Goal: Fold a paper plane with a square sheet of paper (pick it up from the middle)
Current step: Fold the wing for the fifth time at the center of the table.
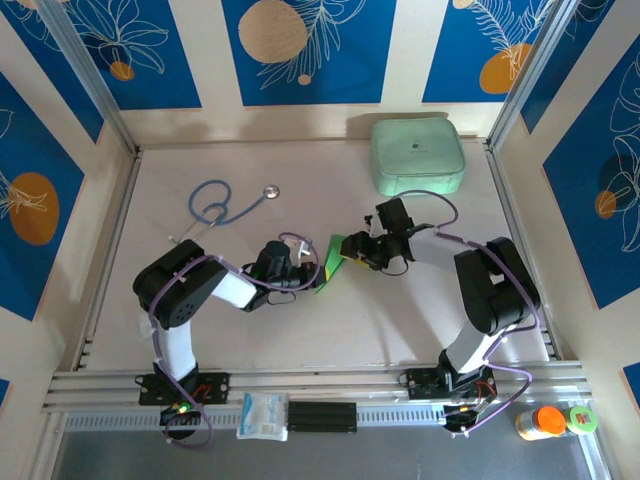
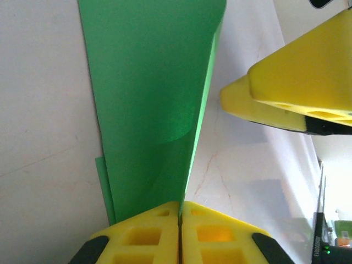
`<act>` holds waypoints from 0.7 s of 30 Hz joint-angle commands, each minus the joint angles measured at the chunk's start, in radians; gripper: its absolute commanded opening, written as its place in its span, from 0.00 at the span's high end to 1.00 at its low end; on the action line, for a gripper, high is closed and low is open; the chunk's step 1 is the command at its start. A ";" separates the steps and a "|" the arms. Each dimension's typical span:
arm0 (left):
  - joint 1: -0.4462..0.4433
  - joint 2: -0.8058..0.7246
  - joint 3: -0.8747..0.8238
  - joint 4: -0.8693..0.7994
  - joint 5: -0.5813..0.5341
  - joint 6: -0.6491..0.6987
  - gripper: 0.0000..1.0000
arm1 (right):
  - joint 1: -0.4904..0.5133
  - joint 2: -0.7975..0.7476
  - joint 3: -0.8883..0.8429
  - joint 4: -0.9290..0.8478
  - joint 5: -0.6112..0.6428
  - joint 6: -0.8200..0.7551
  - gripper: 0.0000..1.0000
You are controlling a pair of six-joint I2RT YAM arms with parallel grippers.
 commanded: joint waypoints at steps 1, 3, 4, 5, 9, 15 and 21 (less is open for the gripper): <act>0.010 0.017 -0.012 0.049 0.024 -0.060 0.91 | 0.005 0.027 0.022 -0.019 -0.020 -0.037 0.44; 0.012 0.022 -0.012 0.054 0.026 -0.080 0.91 | 0.006 0.044 0.031 -0.020 -0.029 -0.043 0.44; 0.012 0.024 -0.013 0.055 0.027 -0.087 0.92 | 0.007 0.050 0.034 -0.021 -0.033 -0.046 0.44; 0.014 0.027 -0.010 0.057 0.029 -0.096 0.92 | 0.007 0.059 0.038 -0.020 -0.038 -0.047 0.44; 0.014 0.037 -0.009 0.061 0.032 -0.118 0.92 | 0.010 0.085 0.056 -0.025 -0.049 -0.058 0.44; 0.013 0.045 -0.004 0.038 0.038 -0.124 0.92 | 0.013 0.122 0.088 -0.039 -0.046 -0.066 0.44; 0.014 0.048 -0.002 0.025 0.038 -0.125 0.90 | 0.025 0.164 0.123 -0.083 -0.012 -0.062 0.44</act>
